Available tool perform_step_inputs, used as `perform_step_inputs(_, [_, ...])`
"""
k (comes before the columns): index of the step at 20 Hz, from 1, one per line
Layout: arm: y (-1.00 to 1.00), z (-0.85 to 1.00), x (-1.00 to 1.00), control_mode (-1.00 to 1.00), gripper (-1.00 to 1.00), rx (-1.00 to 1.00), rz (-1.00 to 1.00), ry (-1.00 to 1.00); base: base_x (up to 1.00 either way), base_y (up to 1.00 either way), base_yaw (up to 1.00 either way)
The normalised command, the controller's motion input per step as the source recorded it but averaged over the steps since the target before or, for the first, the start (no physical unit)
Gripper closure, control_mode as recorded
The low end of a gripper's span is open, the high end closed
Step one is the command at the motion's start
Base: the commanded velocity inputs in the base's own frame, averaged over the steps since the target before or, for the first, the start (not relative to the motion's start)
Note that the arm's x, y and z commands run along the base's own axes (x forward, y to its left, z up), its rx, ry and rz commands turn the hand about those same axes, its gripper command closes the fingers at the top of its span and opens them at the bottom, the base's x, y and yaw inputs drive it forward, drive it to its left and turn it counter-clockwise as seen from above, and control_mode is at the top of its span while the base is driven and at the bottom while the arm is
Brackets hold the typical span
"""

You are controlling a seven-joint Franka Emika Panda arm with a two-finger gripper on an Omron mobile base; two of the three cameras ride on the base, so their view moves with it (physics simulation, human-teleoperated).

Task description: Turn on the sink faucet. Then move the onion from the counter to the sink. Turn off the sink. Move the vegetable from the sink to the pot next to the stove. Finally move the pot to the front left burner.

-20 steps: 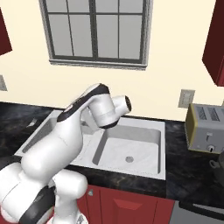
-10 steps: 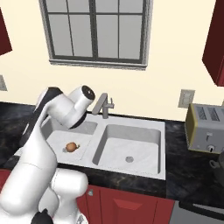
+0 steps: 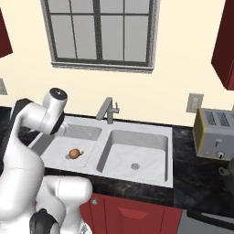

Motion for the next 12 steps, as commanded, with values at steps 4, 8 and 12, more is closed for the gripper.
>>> perform_step_inputs(4, [0.43,-0.27,0.36,-1.00,-1.00,-0.17,0.00,0.12,0.00,0.00,0.00])
perform_step_inputs(8, [0.34,-0.34,0.42,-1.00,-1.00,-0.15,0.00,0.08,0.00,0.00,0.00])
perform_step_inputs(12, [0.15,-0.35,0.28,-1.00,-1.00,-0.12,0.00,0.03,0.00,0.00,0.00])
